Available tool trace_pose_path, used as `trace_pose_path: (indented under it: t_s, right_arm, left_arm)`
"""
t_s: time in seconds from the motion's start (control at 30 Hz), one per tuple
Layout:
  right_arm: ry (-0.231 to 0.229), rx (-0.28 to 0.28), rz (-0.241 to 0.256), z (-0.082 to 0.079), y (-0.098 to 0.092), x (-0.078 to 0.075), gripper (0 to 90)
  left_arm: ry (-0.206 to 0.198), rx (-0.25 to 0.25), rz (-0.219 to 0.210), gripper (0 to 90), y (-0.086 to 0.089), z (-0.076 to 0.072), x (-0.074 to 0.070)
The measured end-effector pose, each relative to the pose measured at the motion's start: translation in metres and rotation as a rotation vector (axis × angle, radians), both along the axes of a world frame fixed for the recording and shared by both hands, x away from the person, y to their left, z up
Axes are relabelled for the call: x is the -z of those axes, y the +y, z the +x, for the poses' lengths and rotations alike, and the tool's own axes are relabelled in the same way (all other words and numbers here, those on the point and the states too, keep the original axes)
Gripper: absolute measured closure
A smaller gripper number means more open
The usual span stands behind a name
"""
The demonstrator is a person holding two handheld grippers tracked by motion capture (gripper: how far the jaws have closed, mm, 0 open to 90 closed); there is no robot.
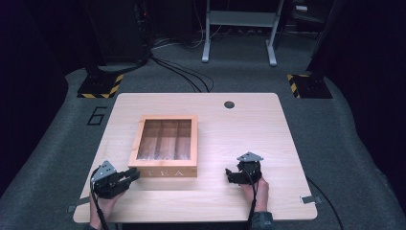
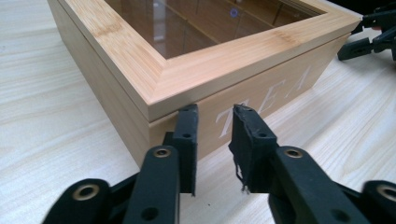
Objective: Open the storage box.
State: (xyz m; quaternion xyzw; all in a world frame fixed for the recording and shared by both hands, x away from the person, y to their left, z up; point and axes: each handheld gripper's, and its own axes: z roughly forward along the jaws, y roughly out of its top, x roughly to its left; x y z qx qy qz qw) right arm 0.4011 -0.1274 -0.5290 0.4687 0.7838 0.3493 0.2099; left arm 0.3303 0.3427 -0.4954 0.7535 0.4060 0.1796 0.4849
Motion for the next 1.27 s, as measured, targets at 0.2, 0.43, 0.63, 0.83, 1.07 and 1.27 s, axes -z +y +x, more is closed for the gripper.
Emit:
trace_pose_path:
  t_s: [0.2,0.43,0.63,0.83,1.07,1.27]
  right_arm:
    - [0.001,0.002,0.001,0.0,0.0,0.0,14.1]
    - [0.003,0.001,-0.003,0.0,0.0,0.0,14.0]
    - [0.002,0.0,0.0,0.0,0.0,0.0,14.2]
    - [0.004,0.0,-0.001,0.0,0.0,0.0,14.2]
    - [0.004,0.0,-0.001,0.0,0.0,0.0,14.2]
    - [0.015,-0.004,0.001,-0.001,0.001,0.0,13.6]
  left_arm:
    - [-0.001,-0.003,0.022,61.6,0.001,-0.004,-0.001]
    - [0.052,-0.052,0.025,46.8,0.02,-0.008,0.01]
    - [0.111,-0.092,0.032,32.4,0.039,-0.011,0.024]
    - [0.166,-0.123,0.066,23.5,0.051,-0.01,0.034]
    - [0.166,-0.141,0.095,16.4,0.054,-0.004,0.035]
    - [0.155,-0.153,0.169,15.8,0.051,-0.002,0.035]
